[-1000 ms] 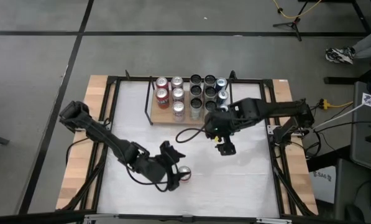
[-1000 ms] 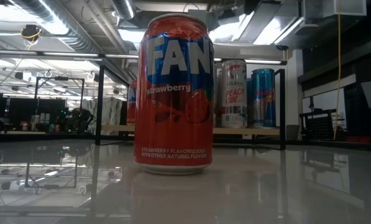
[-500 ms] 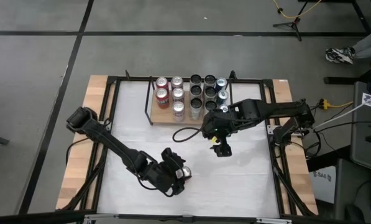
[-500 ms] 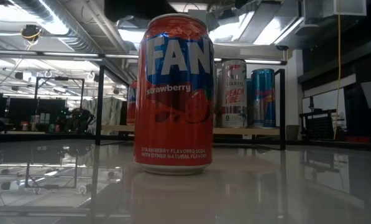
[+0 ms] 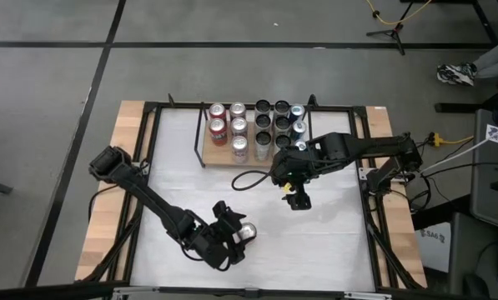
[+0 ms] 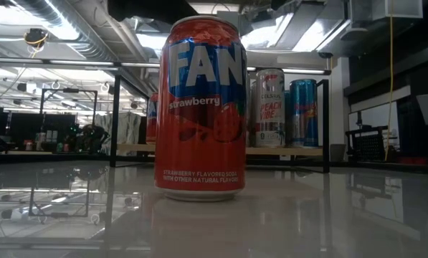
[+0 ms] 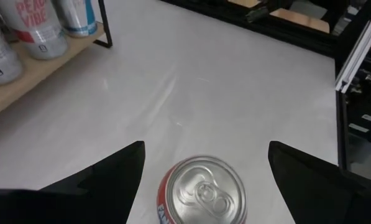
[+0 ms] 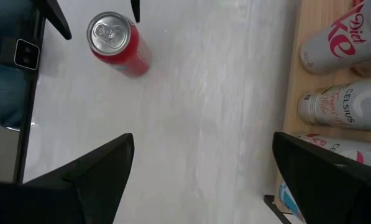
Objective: Place canned beverage on shelf
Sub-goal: Put the red soda can onto the shelf aligned with the other red soda cans
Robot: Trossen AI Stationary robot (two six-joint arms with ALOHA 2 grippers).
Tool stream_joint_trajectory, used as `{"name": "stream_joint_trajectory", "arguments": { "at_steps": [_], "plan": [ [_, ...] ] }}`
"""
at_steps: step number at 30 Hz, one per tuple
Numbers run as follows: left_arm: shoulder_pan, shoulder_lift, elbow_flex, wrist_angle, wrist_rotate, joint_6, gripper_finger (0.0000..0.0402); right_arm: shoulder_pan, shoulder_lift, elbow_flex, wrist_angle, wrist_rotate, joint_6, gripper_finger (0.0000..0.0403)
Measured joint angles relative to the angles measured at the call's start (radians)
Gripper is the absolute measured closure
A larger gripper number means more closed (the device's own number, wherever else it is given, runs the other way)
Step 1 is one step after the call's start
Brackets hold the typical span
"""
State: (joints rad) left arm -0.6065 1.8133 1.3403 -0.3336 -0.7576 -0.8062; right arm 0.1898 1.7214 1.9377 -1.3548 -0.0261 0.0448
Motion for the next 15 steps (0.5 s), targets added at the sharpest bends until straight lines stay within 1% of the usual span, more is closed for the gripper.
{"name": "stream_joint_trajectory", "arguments": {
  "at_steps": [6, 9, 15],
  "plan": [
    [-0.024, 0.0, 0.0, -0.006, -0.052, 0.0, 0.0067, 0.0, 0.0, 0.0, 0.0, 0.0, 0.0, 0.0024],
    [-0.035, 0.021, 0.0, -0.006, -0.075, -0.01, 0.0067, 0.0, 0.0, 0.0, 0.0, 0.0, 0.0, 0.0024],
    [-0.04, 0.083, 0.0, -0.006, -0.075, -0.052, 0.0067, 0.0, 0.0, 0.0, 0.0, 0.0, 0.0, 0.0024]
  ]
}}
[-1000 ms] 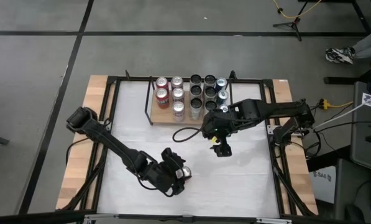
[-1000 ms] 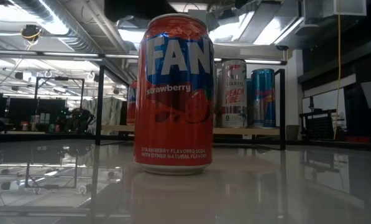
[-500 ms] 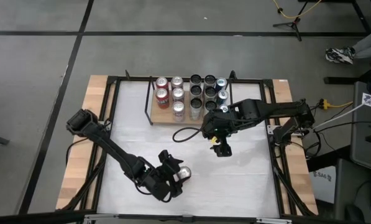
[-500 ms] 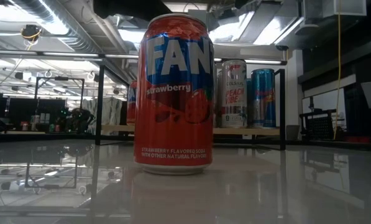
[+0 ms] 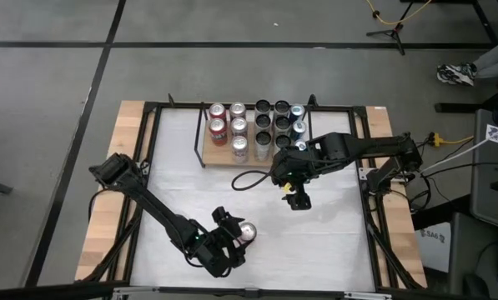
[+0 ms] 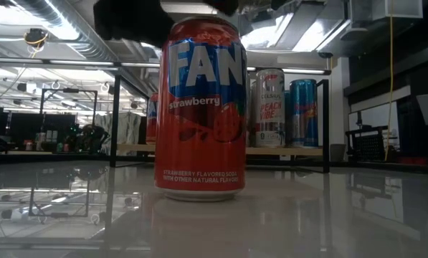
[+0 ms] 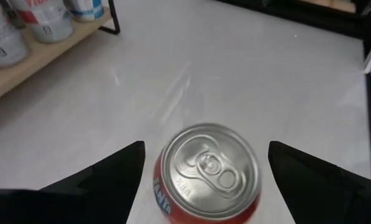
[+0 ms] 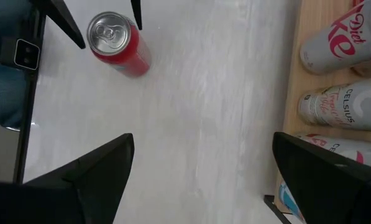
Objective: Place canned beverage on shelf
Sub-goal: Put the red soda can onto the shelf aligned with the other red soda cans
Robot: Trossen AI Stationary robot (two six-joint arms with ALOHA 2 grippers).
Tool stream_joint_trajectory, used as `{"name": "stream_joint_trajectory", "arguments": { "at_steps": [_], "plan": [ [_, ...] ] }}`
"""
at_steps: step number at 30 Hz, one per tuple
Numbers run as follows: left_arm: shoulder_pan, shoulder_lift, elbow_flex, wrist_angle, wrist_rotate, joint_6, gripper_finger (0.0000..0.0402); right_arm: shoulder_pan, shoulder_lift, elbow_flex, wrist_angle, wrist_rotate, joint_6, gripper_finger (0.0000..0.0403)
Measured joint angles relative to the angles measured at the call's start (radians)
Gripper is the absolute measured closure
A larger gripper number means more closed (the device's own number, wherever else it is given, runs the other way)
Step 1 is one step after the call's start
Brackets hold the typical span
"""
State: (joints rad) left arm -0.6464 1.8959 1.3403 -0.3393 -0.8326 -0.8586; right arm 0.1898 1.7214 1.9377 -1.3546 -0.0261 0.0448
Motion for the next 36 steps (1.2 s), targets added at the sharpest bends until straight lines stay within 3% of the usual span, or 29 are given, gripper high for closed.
{"name": "stream_joint_trajectory", "arguments": {
  "at_steps": [16, 29, 36],
  "plan": [
    [0.011, 0.063, 0.0, 0.013, -0.008, -0.007, 0.0067, 0.0, 0.0, 0.0, 0.001, 0.0, 0.0, 0.0024],
    [0.054, 0.063, 0.0, 0.017, 0.133, -0.03, 0.0067, 0.0, 0.0, 0.0, 0.001, 0.0, 0.0, 0.0024],
    [0.053, 0.063, 0.0, 0.017, 0.143, -0.03, 0.0089, 0.0, 0.0, 0.0, 0.001, 0.0, 0.0, 0.0024]
  ]
}}
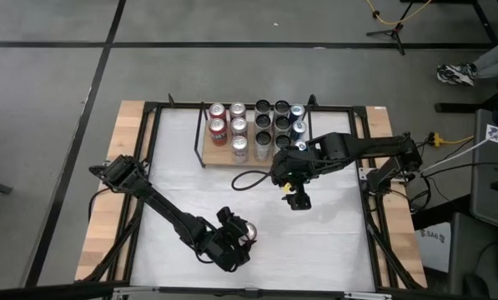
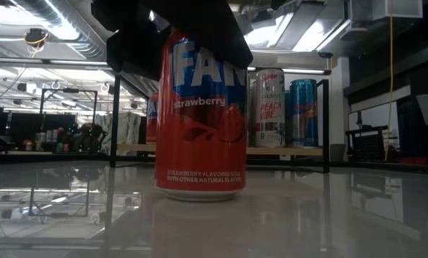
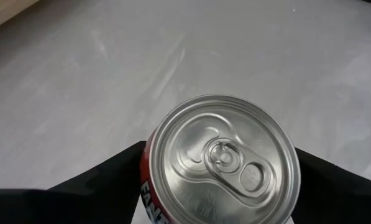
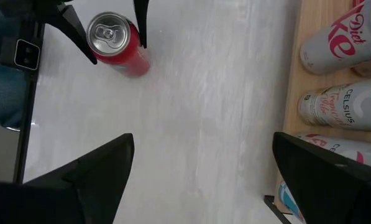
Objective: Place canned beverage on shelf
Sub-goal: Put the red soda can onto the shelf aligned with the other red soda cans
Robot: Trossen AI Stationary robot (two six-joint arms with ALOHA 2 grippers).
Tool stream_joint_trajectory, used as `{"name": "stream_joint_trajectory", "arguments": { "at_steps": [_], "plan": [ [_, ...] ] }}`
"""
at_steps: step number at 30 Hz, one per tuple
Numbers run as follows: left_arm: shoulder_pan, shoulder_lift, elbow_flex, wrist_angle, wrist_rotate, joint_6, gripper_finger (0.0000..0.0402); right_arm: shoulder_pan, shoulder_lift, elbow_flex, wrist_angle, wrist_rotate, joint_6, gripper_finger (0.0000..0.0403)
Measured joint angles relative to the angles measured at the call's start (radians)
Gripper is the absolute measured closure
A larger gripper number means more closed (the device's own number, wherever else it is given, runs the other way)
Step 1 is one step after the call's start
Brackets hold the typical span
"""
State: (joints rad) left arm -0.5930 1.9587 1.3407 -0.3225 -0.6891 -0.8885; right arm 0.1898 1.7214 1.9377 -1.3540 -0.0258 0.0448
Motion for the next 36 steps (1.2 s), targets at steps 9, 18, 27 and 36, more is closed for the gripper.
{"name": "stream_joint_trajectory", "arguments": {
  "at_steps": [9, 18, 27, 36],
  "plan": [
    [0.001, -0.007, 0.0, 0.0, 0.04, 0.036, 0.0113, 0.0, 0.0, 0.0, 0.0, 0.0, 0.0, 0.0024],
    [0.011, -0.011, 0.002, 0.044, 0.223, 0.314, 0.0113, 0.0, 0.0, 0.0, 0.0, 0.0, 0.0, 0.0024],
    [0.052, -0.011, 0.002, 0.112, 0.457, 0.565, 0.0113, 0.0, 0.0, 0.0, 0.0, 0.0, 0.0, 0.0024],
    [0.063, -0.011, 0.002, 0.112, 0.492, 0.63, 0.0098, 0.0, 0.0, 0.0, -0.001, 0.0, 0.0, 0.0024]
  ]
}}
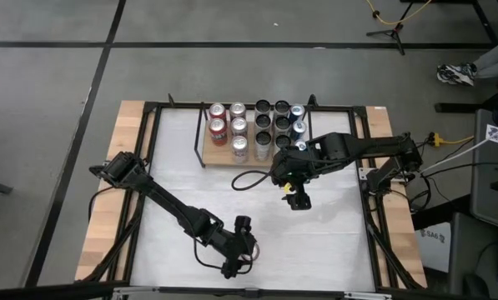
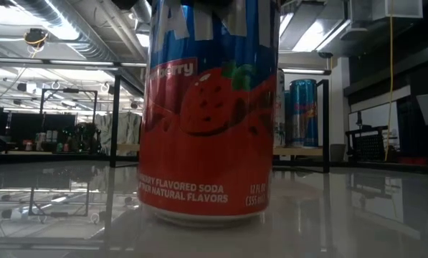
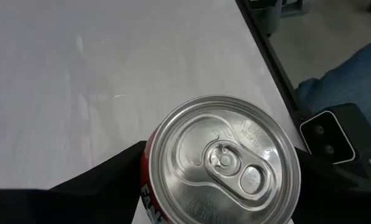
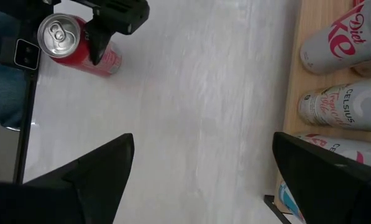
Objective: Place canned beverage on shelf
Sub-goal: Put the red soda can onto the shelf aligned with the other red soda cans
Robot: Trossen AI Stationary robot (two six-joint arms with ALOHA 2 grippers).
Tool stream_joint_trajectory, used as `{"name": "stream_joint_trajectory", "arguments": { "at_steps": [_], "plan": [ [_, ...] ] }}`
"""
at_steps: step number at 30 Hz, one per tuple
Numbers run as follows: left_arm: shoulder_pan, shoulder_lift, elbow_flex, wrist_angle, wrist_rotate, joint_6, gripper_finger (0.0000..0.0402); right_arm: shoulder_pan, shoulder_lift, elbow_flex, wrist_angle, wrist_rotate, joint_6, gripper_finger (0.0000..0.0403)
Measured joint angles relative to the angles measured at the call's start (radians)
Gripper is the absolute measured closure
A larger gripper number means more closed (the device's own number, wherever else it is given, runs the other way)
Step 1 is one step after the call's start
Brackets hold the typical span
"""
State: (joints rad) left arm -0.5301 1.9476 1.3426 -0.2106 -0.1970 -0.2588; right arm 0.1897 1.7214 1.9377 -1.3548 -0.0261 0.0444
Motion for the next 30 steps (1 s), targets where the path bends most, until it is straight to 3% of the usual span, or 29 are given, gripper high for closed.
{"name": "stream_joint_trajectory", "arguments": {
  "at_steps": [7, 30],
  "plan": [
    [0.0, 0.009, -0.005, -0.022, -0.018, 0.002, 0.007, 0.0, 0.0, 0.0, 0.0, 0.0, 0.0, 0.0024],
    [-0.003, -0.018, -0.003, -0.004, -0.02, -0.014, 0.0074, 0.0, 0.0, 0.0, -0.001, 0.0, 0.0, 0.0024]
  ]
}}
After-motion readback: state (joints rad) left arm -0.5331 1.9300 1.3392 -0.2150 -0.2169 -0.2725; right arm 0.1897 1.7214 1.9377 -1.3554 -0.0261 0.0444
